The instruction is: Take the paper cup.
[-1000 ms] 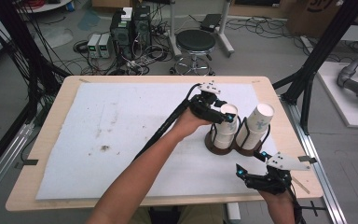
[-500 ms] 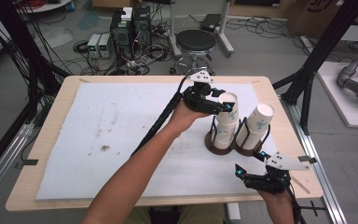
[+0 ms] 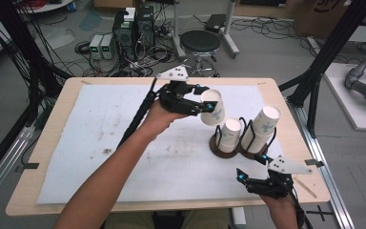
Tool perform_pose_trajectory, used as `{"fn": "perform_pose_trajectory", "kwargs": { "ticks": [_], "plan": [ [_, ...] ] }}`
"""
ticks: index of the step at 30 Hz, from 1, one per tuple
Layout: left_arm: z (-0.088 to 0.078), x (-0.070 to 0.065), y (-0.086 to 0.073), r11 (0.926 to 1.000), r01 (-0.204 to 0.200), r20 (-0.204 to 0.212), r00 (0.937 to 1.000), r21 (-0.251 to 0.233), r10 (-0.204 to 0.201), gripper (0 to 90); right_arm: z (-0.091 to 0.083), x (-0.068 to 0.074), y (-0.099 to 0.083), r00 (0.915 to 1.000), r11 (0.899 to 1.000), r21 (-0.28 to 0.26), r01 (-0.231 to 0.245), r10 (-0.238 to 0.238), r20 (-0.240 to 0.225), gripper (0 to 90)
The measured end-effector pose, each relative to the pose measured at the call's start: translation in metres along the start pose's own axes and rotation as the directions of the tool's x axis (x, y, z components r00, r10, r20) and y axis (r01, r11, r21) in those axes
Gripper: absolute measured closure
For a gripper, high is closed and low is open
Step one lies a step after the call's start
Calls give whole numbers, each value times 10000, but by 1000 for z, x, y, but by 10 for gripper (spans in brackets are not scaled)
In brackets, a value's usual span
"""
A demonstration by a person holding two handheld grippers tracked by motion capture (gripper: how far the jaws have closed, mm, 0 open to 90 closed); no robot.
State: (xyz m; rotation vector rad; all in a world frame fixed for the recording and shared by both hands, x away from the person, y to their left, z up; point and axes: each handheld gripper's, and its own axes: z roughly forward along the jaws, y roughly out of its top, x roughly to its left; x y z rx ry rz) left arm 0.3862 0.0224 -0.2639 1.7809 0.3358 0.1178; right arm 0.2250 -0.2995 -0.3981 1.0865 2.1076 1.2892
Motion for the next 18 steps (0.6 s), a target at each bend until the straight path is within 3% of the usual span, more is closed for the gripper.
{"fn": "perform_pose_trajectory", "kwargs": {
  "ticks": [5, 6, 16, 18],
  "plan": [
    [-42, 3, -22, 9999, 118, -346, 9993, -20, -119, 367, 4, 4, 2, 9999, 10000, 30, 78, -78, -110, 171],
    [-42, 3, -22, 9999, 118, -346, 9993, -20, -119, 367, 4, 4, 2, 9999, 10000, 30, 78, -78, -110, 171],
    [-100, 3, -52, 9997, 228, -946, 9952, -114, -237, 367, 10, 12, 9, 9993, 9998, 35, 195, -194, -310, 171],
    [-104, 3, -55, 9995, 277, -976, 9948, -139, -290, 367, 10, 13, 11, 9992, 9998, 17, 214, -214, -328, 171]
  ]
}}
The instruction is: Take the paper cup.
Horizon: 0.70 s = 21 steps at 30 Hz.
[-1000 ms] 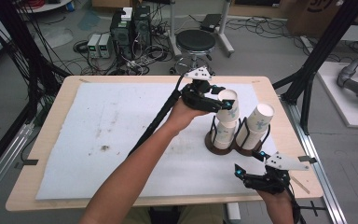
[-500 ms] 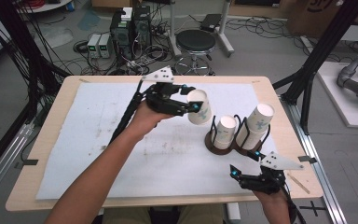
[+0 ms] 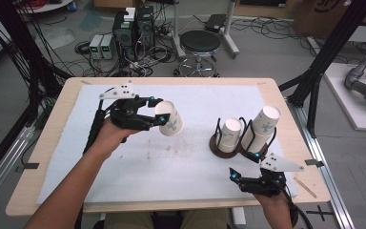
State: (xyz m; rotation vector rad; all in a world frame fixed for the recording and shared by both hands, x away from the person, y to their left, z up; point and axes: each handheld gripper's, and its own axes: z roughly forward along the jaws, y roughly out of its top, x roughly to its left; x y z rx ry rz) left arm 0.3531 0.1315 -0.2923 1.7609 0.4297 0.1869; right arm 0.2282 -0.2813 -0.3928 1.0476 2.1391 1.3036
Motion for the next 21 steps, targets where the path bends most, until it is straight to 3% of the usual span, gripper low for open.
{"fn": "perform_pose_trajectory", "kwargs": {
  "ticks": [9, 21],
  "plan": [
    [-31, 6, -25, 9997, 62, -539, 9985, 250, -49, 367, 2, 5, 12, 9994, 9994, -293, 166, -175, -313, 170],
    [-53, 5, -48, 9995, 217, -904, 9957, 215, -197, 367, 23, 17, 30, 9925, 9975, -293, 642, -669, -1028, 170]
  ]
}}
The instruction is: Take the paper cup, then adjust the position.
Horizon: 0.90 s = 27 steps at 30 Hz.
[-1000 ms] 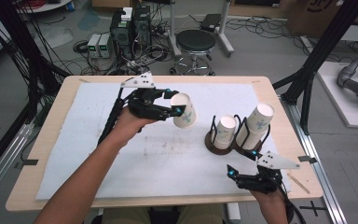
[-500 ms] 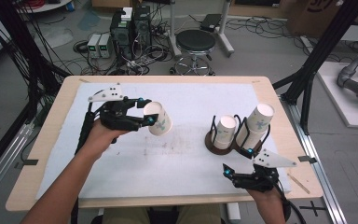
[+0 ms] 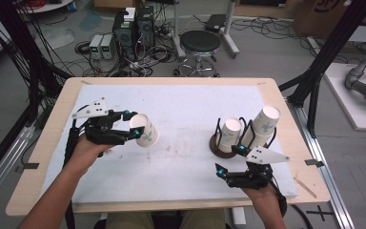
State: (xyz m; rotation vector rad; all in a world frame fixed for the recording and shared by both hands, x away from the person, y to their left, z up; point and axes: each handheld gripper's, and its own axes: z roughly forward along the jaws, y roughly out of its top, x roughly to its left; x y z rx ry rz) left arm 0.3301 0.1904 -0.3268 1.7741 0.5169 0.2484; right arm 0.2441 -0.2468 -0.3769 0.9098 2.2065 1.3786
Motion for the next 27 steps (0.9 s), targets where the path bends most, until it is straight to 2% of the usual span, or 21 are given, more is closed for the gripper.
{"fn": "perform_pose_trajectory", "kwargs": {
  "ticks": [7, 9, 10, 14, 20, 21, 26, 27],
  "plan": [
    [-4, -2, -6, 10000, -44, 26, 10000, 40, 44, 366, 16, 7, 12, 9984, 9997, 22, 247, -246, -519, 170],
    [-5, -3, -8, 10000, -8, 37, 10000, 28, 8, 366, 26, 9, 18, 9962, 9998, -13, 202, -202, -844, 170],
    [-5, -3, -8, 10000, -8, 37, 10000, 28, 8, 366, 26, 9, 18, 9962, 9998, -13, 202, -202, -844, 170],
    [-6, -6, -13, 10000, -31, 40, 10000, 5, 31, 365, 45, 11, 25, 9918, 9997, 25, 246, -241, -1257, 170],
    [-5, -11, -20, 10000, -42, 97, 9999, 45, 42, 365, 63, 15, 28, 9835, 9992, 136, 382, -352, -1777, 170],
    [-4, -12, -21, 10000, -25, 143, 9999, 30, 24, 365, 70, 18, 29, 9780, 9985, 170, 521, -476, -2030, 170],
    [-1, -15, -26, 9999, -62, 230, 9997, 123, 60, 366, 82, 22, 33, 9712, 9978, 132, 644, -596, -2305, 170],
    [0, -16, -27, 9999, -47, 268, 9996, 115, 44, 366, 87, 24, 35, 9665, 9977, 95, 678, -633, -2488, 171]
  ]
}}
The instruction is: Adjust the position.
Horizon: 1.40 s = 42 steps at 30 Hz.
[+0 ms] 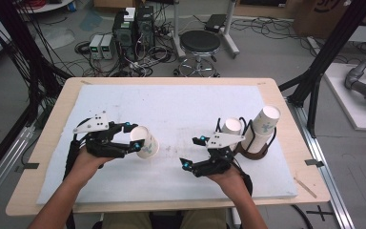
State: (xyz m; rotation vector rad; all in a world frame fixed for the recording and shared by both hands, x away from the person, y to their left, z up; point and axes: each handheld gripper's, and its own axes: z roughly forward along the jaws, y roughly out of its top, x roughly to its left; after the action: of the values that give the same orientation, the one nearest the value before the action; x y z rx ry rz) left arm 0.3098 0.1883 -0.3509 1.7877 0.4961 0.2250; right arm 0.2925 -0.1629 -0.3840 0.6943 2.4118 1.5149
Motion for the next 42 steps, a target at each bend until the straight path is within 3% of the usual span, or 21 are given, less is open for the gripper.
{"fn": "perform_pose_trajectory", "kwargs": {
  "ticks": [7, 8, 9, 11, 15, 21, 38, 42],
  "plan": [
    [4, -5, 2, 9999, -136, 287, 9995, 70, 134, 367, 15, 3, 7, 9985, 9997, 48, 255, -252, -494, 170],
    [6, -5, 2, 9999, -92, 361, 9993, 61, 90, 367, 21, 4, 10, 9957, 9991, 109, 411, -400, -841, 170],
    [6, -5, 2, 9999, -92, 361, 9993, 61, 90, 367, 21, 4, 10, 9957, 9991, 109, 411, -400, -841, 170],
    [7, -5, 2, 9998, -164, 436, 9989, 114, 159, 367, 31, 4, 15, 9897, 9976, 251, 651, -614, -1291, 170],
    [7, -5, 2, 9997, -182, 527, 9985, 145, 174, 367, 44, 4, 21, 9833, 9960, 283, 852, -795, -1635, 170],
    [10, -6, 2, 9995, -180, 659, 9977, 264, 162, 368, 57, 7, 23, 9787, 9936, 334, 1078, -1002, -1795, 170],
    [28, -13, 4, 9997, 85, 1213, 9926, 246, -114, 369, 72, 7, 24, 9629, 9893, 143, 1450, -1377, -2319, 171],
    [29, -13, 5, 9998, 160, 1391, 9901, 129, -177, 369, 72, 6, 25, 9604, 9876, 60, 1571, -1514, -2339, 225]
  ]
}}
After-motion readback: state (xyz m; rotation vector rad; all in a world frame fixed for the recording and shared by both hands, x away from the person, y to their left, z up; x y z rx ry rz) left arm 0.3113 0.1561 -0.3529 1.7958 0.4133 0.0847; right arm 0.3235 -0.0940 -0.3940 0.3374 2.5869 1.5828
